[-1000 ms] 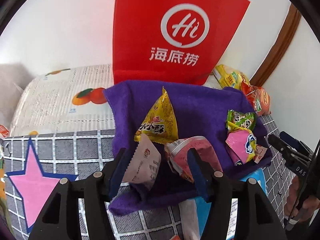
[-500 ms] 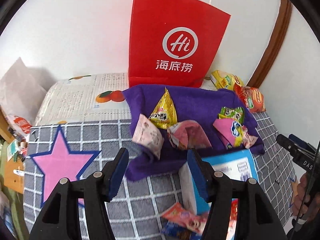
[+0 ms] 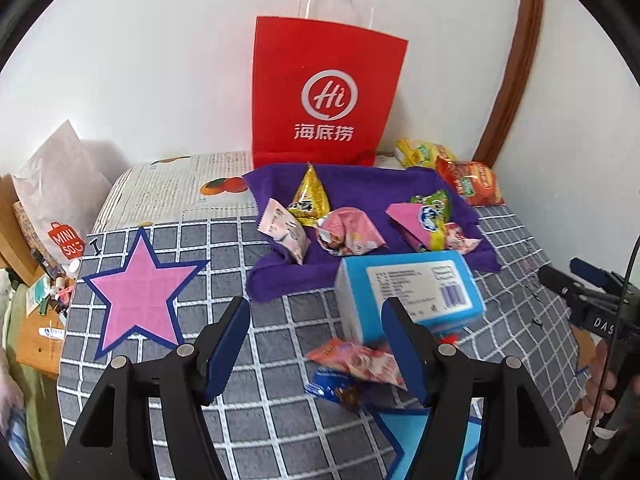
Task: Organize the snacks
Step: 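Pull both open tools back from the purple cloth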
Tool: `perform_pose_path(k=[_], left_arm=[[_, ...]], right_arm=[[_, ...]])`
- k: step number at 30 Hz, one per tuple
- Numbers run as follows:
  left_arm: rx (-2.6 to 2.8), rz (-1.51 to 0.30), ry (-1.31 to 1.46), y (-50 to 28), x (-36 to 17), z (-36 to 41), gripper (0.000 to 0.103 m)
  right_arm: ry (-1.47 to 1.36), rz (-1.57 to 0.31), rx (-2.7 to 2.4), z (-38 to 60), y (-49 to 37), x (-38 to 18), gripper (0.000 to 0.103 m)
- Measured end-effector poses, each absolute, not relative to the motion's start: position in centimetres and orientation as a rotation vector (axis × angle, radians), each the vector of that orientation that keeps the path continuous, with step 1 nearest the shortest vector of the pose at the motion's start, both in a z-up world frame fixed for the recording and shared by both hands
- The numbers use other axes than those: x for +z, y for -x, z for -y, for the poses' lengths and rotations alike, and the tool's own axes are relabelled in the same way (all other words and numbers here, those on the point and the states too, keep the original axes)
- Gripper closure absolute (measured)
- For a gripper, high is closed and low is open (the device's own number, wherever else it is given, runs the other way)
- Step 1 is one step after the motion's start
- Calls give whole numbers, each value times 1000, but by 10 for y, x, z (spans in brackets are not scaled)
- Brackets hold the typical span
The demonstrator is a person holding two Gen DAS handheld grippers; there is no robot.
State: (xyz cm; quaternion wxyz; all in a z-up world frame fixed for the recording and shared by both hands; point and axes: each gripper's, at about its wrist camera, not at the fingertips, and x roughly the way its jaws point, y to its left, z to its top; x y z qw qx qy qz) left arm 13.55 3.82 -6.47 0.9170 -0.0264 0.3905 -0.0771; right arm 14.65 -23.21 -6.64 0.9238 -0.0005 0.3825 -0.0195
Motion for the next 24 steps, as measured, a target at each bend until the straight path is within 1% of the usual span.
perform_pose_path(k=[7, 10, 12, 15, 19, 24], left_arm=[[-134, -790, 37, -112, -64, -35, 37], [-132, -809, 29, -107, -67, -36, 37], [-133, -829, 39, -106, -71, -39, 37], [-127, -843, 48, -102, -76, -43, 37], [-118, -849, 55, -99, -82, -49, 37], [-106, -849, 92, -99, -90, -60, 37]], right_arm=[[-15, -828, 2, 233, -123, -75, 15], [-51, -863, 43, 232, -119, -84, 15], [-49, -855, 44, 228, -114, -89, 15], [-31, -871, 54, 218, -111, -102, 15], [-39, -892, 81, 208, -111, -117, 18], [-28, -920, 94, 192, -114, -137, 18]])
